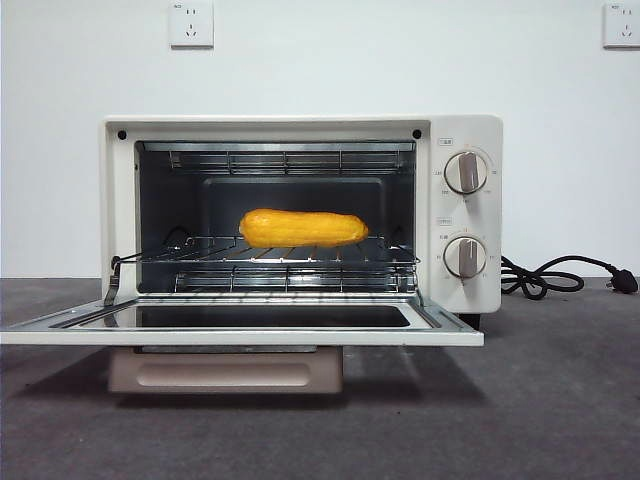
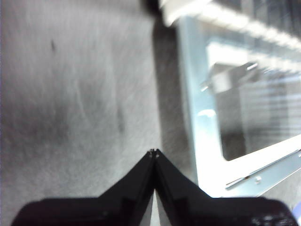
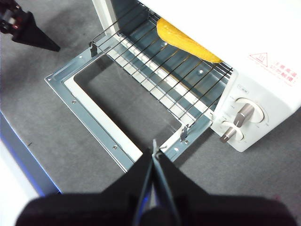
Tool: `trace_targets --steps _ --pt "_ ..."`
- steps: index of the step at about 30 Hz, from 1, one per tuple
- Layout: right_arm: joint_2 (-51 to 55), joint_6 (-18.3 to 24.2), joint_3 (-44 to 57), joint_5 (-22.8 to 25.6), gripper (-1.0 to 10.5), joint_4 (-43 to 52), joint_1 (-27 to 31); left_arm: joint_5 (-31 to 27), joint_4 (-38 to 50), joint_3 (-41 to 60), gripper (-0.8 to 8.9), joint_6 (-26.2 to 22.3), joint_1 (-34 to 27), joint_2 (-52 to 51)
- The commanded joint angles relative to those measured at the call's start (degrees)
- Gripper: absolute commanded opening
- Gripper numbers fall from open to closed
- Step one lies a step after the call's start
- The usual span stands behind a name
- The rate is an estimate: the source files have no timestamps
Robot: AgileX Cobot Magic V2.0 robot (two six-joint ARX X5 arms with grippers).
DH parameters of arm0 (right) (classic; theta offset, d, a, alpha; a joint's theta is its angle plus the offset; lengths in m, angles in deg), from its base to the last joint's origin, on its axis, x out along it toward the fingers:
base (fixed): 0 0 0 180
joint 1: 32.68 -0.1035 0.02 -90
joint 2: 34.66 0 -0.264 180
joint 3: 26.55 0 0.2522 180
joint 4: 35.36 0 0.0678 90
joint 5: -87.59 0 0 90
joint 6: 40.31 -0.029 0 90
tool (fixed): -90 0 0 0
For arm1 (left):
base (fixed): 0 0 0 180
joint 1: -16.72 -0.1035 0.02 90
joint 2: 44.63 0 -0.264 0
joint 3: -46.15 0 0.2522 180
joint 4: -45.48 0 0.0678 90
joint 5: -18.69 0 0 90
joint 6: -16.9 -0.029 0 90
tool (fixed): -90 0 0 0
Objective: Take the corn from the table,put the corn in the oven
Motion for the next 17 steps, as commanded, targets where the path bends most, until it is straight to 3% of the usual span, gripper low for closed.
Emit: trace_targets --steps 1,10,15,17 --pt "0.17 0.39 -0.17 -0.42 -0.1 0.37 0.04 0.52 0.46 0.42 -0.09 0.33 0.70 2.64" --pt "0.17 0.66 -0.17 -0.72 -0.1 0.44 0.04 1.33 1.97 0.42 -0.09 0.33 5.38 6.38" --pt "0.17 0.83 -0.17 -0.70 -0.1 0.98 0.04 9.53 1.90 0.33 -0.08 0.31 6.64 6.36" --pt "0.15 0.81 -0.17 -0.68 -0.1 1.20 0.04 10.38 1.86 0.33 -0.08 0.33 6.67 6.36"
